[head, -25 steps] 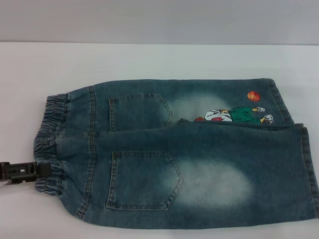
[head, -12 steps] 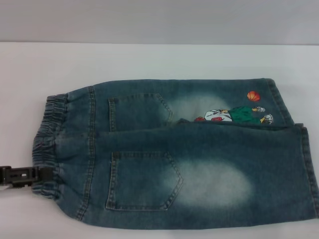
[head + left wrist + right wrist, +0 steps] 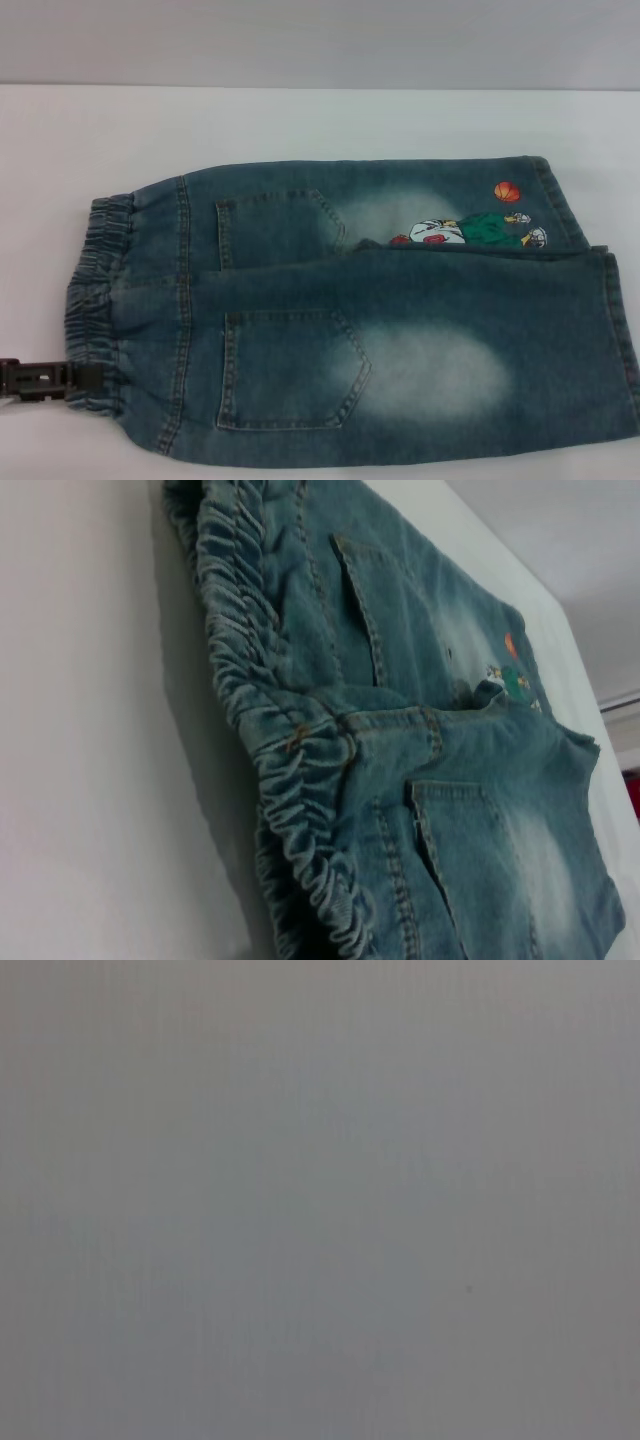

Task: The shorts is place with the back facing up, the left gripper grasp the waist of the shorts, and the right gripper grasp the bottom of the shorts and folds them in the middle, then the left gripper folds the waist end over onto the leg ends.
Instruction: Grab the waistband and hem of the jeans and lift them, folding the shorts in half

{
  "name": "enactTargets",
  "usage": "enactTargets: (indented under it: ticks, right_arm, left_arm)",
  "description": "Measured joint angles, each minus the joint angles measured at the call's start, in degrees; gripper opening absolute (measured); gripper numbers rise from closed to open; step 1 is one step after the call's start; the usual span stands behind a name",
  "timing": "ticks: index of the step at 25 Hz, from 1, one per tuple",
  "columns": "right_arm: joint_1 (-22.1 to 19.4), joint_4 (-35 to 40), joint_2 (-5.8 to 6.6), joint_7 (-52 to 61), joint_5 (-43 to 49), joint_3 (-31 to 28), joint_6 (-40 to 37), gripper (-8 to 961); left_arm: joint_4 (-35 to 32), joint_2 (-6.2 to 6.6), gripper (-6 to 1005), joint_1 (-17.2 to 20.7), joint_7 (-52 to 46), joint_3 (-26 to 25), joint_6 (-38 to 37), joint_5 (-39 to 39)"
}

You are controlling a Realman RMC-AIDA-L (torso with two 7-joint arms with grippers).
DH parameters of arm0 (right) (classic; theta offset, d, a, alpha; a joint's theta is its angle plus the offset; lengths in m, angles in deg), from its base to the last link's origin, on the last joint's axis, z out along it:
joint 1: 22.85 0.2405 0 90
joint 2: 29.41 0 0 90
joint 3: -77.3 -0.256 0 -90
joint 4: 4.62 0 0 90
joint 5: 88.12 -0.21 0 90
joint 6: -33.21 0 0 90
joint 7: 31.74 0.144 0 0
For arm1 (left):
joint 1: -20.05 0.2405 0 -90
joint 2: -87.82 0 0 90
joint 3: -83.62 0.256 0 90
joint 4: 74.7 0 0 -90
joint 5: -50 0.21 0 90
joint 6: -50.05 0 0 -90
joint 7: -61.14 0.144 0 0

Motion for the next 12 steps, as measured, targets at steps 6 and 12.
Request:
enactTargets:
  ticks: [6,12]
  right_arm:
    - [0.04,0.0,0.0,-0.06,0.0,0.01,0.0,551]
    - [0.03,-0.01,0.0,-0.12,0.02,-0.01,0.0,551]
  left_arm:
    - [-0.09,-0.3,843,-0.17,0.38,0.12,0.43,0.41]
    - [-0.5,-0.32,843,-0.16,1.3,-0.39,-0.09,0.4]
